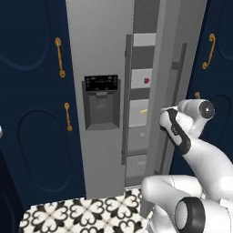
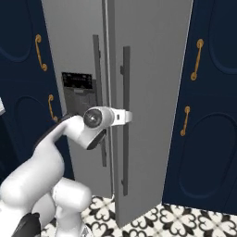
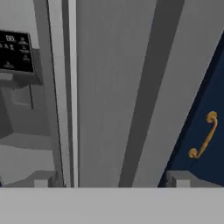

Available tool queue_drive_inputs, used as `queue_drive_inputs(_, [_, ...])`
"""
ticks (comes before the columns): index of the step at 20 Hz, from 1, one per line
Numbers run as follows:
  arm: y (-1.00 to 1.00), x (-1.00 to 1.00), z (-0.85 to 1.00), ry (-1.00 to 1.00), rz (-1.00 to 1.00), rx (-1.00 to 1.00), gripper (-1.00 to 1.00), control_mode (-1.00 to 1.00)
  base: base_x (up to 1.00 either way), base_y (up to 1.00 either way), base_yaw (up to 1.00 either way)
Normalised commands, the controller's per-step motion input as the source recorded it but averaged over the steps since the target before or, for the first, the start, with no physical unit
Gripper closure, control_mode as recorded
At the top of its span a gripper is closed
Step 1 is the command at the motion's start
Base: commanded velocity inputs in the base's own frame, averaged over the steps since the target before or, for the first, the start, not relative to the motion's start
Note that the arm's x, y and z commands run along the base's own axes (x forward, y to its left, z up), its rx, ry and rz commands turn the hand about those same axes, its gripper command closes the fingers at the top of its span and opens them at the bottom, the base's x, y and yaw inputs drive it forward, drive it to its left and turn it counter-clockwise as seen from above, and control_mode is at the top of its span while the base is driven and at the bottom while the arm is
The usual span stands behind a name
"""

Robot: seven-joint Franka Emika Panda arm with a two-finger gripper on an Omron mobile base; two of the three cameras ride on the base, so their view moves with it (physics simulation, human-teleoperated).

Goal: Take the strawberry from the fridge and place it on top of the pancake, located on the dining counter.

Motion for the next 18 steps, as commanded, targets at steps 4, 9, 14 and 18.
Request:
queue_drive_inputs(4, [0.75, 0.09, 0.62, 0.17, 0.0, -0.25, -1.0, -1.0, 0.0, 0.0, 0.0])
queue_drive_inputs(9, [0.85, 0.26, 0.19, 0.15, -0.01, -0.25, -1.0, -1.0, 0.0, 0.0, 0.0])
queue_drive_inputs(14, [0.61, 0.59, 0.0, 0.13, -0.04, -0.18, -1.0, -1.0, 0.0, 0.0, 0.0])
queue_drive_inputs(18, [0.2, 0.96, 0.0, 0.05, -0.01, -0.18, -1.0, -1.0, 0.0, 0.0, 0.0])
